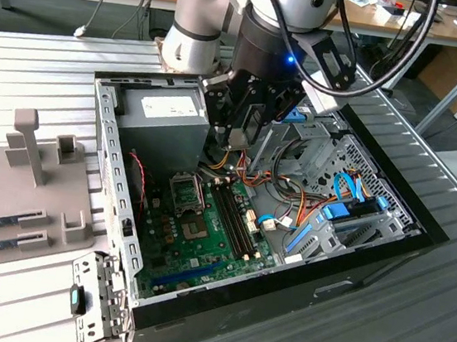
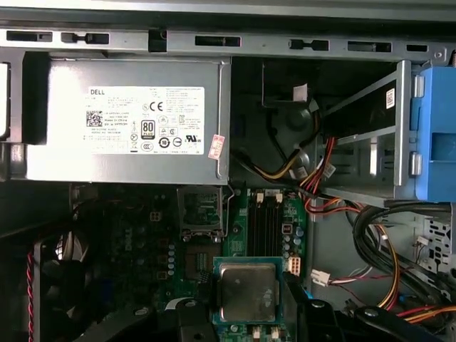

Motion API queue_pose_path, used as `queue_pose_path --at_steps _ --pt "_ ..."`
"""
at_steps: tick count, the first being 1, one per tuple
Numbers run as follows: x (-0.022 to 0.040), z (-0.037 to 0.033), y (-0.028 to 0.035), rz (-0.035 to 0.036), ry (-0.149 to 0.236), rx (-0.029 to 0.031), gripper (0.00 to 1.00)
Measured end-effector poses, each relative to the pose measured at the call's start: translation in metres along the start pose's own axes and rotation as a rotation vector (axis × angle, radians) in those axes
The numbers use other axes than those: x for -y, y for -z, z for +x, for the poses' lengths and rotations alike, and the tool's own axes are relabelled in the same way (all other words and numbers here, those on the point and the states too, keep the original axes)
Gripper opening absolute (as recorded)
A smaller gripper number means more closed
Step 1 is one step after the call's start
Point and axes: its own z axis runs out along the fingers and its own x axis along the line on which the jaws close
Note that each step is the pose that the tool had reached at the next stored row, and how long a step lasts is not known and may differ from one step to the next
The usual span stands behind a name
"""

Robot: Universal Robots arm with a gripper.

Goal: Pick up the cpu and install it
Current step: 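Pick up the cpu and move it towards the insertion slot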

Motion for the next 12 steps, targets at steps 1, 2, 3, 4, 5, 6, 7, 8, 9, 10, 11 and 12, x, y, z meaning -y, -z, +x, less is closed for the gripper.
queue_pose_path --at_steps 1,2,3,4,5,6,7,8,9,10,11,12 --pt "0.0071 0.0001 -0.0011 0.0001 0.0 0.0 0.47" --pt "0.0126 0.0002 -0.0021 0.0 0.0 0.0 0.47" --pt "0.0164 0.0003 -0.0028 0.0 0.0 0.0 0.47" --pt "0.0201 0.0003 -0.0036 0.0 0.0 0.0 0.47" --pt "0.0207 0.0003 -0.0037 0.0 0.0 0.0 0.47" --pt "0.0213 0.0003 -0.0038 0.0 0.0 0.0 0.47" --pt "0.0219 0.0004 -0.0039 0.0 0.0 0.0 0.47" --pt "0.0225 0.0004 -0.004 0.0 0.0 0.0 0.47" --pt "0.0233 0.0004 -0.0042 0.0 0.0 0.0 0.47" --pt "0.024 0.0004 -0.0043 0.0 0.0 0.0 0.47" --pt "0.0253 0.0004 -0.0046 0.0 0.0 0.0 0.47" --pt "0.0264 0.0004 -0.0049 0.0 0.0 0.0 0.47"
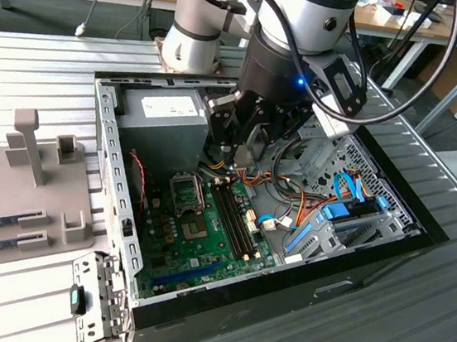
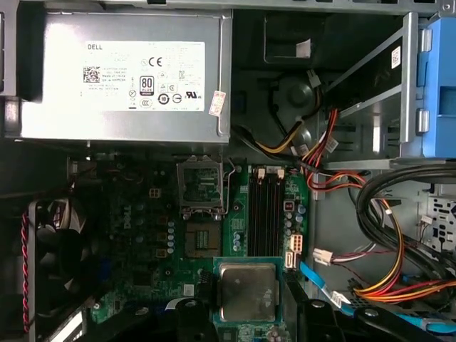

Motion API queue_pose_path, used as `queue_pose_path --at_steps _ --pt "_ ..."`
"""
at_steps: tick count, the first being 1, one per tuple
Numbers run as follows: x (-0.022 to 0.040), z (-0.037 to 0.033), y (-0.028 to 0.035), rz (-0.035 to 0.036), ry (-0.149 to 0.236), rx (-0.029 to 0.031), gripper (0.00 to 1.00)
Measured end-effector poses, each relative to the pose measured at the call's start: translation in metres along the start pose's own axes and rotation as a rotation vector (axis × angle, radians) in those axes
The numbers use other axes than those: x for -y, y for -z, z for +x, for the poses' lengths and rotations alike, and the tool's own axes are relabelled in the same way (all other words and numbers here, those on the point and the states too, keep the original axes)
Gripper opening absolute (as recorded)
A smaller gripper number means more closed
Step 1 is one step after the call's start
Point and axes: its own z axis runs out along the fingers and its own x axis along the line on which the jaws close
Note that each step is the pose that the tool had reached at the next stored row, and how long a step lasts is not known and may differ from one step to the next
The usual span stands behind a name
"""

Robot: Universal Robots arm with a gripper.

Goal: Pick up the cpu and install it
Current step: 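Pick up the cpu and move it towards the insertion slot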

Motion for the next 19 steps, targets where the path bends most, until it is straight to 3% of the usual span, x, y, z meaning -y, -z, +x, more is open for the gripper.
queue_pose_path --at_steps 19 --pt "0.0142 0.0003 -0.0038 0.0 0.0 0.0 0.47"
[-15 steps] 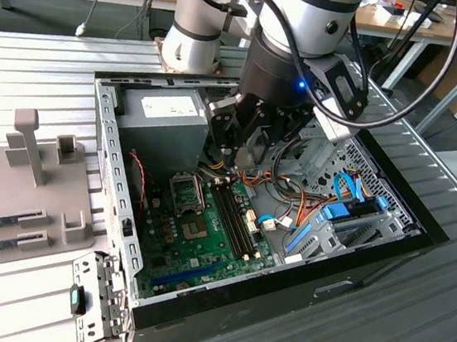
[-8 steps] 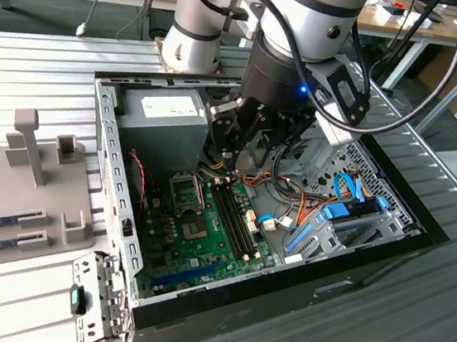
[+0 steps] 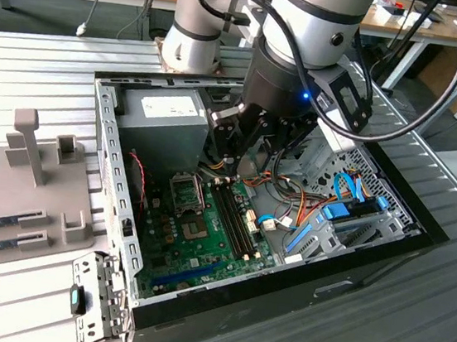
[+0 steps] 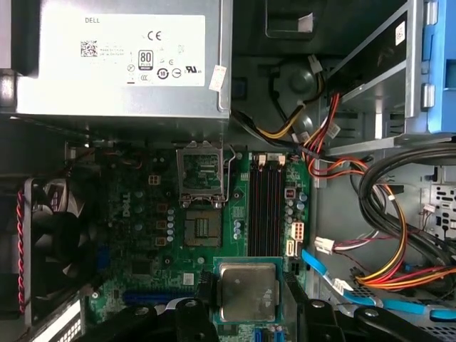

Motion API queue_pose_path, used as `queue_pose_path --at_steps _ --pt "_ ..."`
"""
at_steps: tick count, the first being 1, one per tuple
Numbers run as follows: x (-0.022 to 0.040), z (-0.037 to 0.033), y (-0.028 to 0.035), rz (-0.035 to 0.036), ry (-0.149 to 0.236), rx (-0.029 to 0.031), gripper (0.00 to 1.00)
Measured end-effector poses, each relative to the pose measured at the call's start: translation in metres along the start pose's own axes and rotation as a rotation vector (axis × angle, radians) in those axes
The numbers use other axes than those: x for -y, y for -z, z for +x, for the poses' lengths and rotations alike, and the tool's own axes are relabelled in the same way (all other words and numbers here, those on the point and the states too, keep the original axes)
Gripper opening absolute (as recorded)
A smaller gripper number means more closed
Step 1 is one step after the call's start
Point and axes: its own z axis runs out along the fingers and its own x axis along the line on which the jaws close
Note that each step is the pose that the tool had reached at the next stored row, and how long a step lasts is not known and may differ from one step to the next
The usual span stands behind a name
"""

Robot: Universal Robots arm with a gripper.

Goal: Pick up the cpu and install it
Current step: 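Pick up the cpu and move it towards the insertion slot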

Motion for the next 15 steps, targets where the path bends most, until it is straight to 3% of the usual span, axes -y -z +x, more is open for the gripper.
queue_pose_path --at_steps 15 --pt "0.0108 0.0002 -0.0031 0.0 0.0 0.0 0.47"
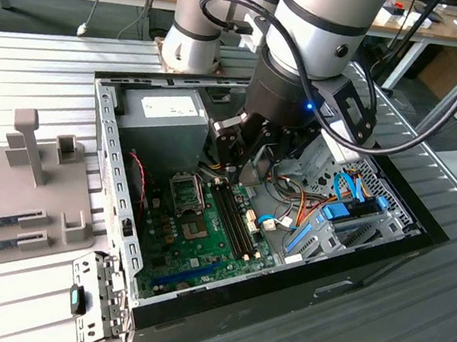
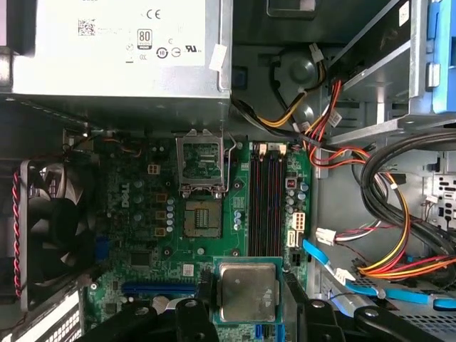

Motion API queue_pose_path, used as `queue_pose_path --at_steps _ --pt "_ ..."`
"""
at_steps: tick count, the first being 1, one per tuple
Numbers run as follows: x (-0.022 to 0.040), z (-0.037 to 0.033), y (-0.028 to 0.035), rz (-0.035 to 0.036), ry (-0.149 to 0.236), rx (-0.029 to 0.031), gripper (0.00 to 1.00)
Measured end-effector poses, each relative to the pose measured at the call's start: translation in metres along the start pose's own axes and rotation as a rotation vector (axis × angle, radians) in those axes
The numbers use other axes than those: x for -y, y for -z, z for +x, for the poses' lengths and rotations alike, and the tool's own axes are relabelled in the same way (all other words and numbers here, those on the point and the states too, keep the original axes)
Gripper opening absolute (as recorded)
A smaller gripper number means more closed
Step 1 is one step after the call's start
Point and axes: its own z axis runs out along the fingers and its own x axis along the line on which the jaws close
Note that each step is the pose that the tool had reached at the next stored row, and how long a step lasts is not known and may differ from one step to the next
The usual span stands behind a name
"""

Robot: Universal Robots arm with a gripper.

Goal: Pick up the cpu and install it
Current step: 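Pick up the cpu and move it towards the insertion slot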

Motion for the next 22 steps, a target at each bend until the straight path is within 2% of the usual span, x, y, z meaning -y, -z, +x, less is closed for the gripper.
queue_pose_path --at_steps 22 --pt "0.0164 0.0003 -0.0043 0.0 0.0 0.0 0.47"
